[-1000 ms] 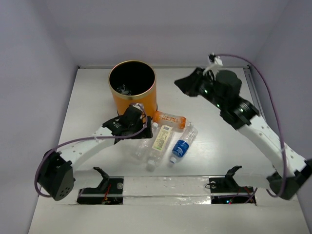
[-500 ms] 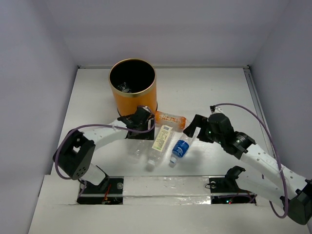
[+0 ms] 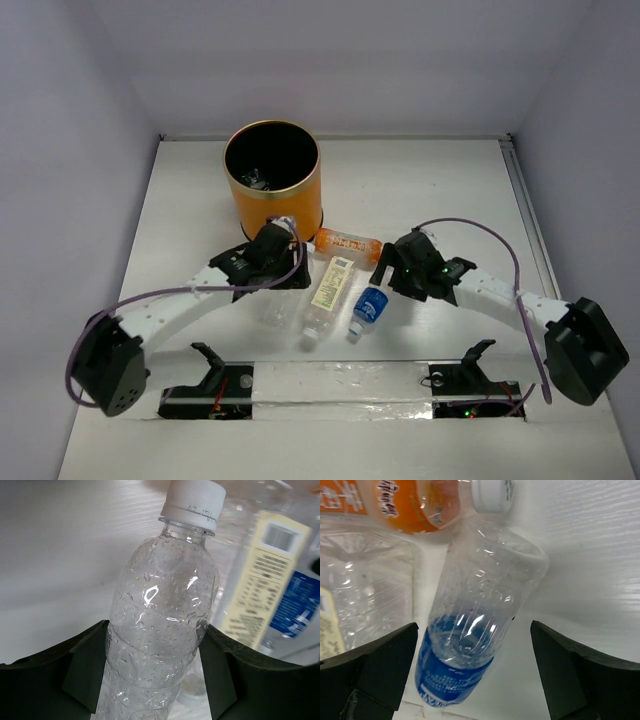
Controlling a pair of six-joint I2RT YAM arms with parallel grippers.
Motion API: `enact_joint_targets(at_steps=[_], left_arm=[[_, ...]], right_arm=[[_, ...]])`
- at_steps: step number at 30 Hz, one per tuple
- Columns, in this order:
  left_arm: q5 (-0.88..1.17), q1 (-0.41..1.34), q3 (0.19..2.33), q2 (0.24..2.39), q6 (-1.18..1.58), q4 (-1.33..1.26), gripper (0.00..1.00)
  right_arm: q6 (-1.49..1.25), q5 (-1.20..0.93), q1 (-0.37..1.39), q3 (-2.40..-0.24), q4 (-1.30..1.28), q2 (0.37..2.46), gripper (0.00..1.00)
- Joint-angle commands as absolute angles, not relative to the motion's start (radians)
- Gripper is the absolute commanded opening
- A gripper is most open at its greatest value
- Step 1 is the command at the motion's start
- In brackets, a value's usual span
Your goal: Put the plastic bottles in the bin
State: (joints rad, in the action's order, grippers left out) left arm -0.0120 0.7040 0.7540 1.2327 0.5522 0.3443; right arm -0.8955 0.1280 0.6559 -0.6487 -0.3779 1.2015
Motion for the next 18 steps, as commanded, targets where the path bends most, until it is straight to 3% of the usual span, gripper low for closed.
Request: enact_joint_targets(at_steps=[1, 7, 11, 13, 18], left_arm=[[0.032, 0.732, 0.793, 1.051, 0.61, 0.454, 0.45], [-0.029, 0.744, 1.063, 0.905, 0.634, 0.621, 0.44], [-0.051, 0.744, 1.381, 0.974, 0.589, 0.618, 0.44], [-0.064, 0.744, 1.483, 1.043, 0.548, 0.592, 0.44], [-0.144, 0.707, 1.807, 1.25, 0.439, 0.565, 0.44]], right_arm=[[-0.942, 0.161, 0.658, -0.614, -0.282, 1.242, 1.0], [-0.966, 0.167, 0.658, -0.572, -0.265, 1.246, 0.84], [-0.969, 0.173, 0.658, -0.548, -0.262, 1.226, 0.79], [-0.979, 0.164, 0.658, -0.538, -0.265, 1.207, 0.66], [-0.988, 0.163, 0.658, -0.528, -0.319, 1.097, 0.46]])
